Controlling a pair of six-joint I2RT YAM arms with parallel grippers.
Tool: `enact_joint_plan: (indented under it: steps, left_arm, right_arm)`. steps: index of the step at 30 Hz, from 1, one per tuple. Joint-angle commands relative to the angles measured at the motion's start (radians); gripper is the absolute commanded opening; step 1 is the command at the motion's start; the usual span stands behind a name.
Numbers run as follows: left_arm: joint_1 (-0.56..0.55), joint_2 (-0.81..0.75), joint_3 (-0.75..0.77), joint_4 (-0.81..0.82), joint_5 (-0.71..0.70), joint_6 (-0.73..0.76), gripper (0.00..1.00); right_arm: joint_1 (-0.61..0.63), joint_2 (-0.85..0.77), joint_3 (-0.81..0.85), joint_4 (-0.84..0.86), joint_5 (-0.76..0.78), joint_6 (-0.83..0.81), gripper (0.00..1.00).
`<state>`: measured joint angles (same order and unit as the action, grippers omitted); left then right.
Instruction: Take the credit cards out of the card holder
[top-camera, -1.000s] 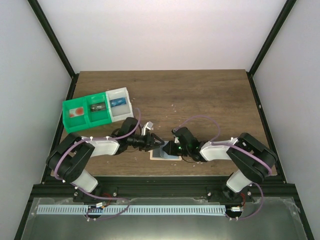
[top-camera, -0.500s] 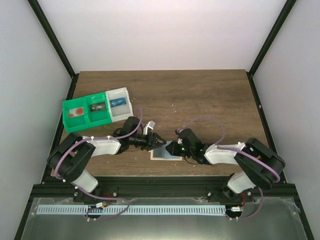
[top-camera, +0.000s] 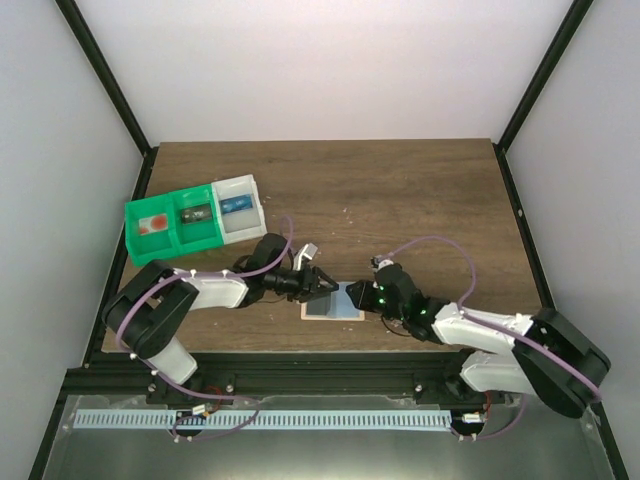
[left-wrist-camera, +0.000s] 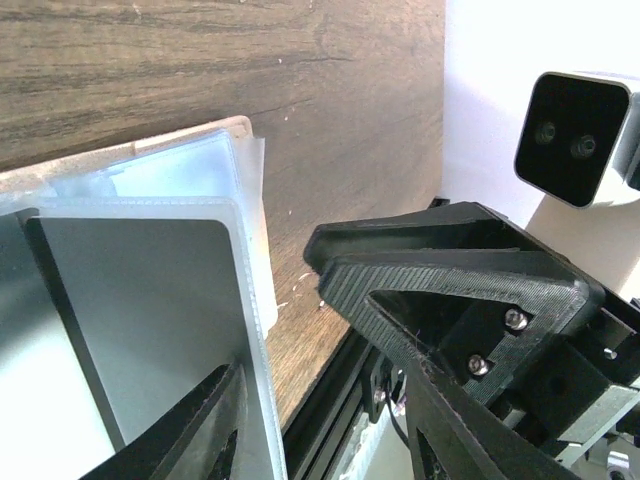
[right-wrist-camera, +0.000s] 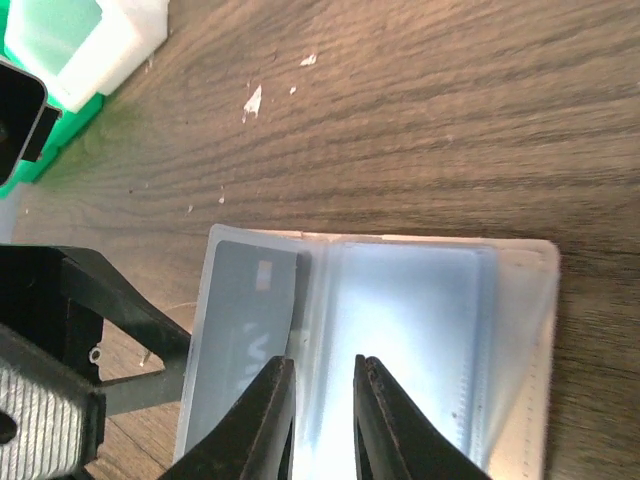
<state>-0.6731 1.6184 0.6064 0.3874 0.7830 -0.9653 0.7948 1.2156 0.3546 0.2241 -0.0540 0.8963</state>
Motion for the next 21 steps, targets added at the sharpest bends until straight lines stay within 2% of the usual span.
enact_joint_plan:
  steps: [1, 9, 21]
  left_arm:
    - [-0.003, 0.009, 0.031, 0.006, -0.009, 0.024, 0.46]
    - [-0.004, 0.016, 0.021, 0.027, -0.006, 0.014, 0.47]
    - [-0.005, 0.015, 0.008, 0.007, -0.038, 0.035, 0.47]
  right_arm:
    - [-0.008, -0.080, -0.019, -0.040, 0.102, 0.026, 0.19]
    - [-0.008, -0.182, -0.038, -0.062, 0.145, 0.035, 0.20]
    - [-0.007, -0.185, -0.046, -0.054, 0.126, 0.035, 0.21]
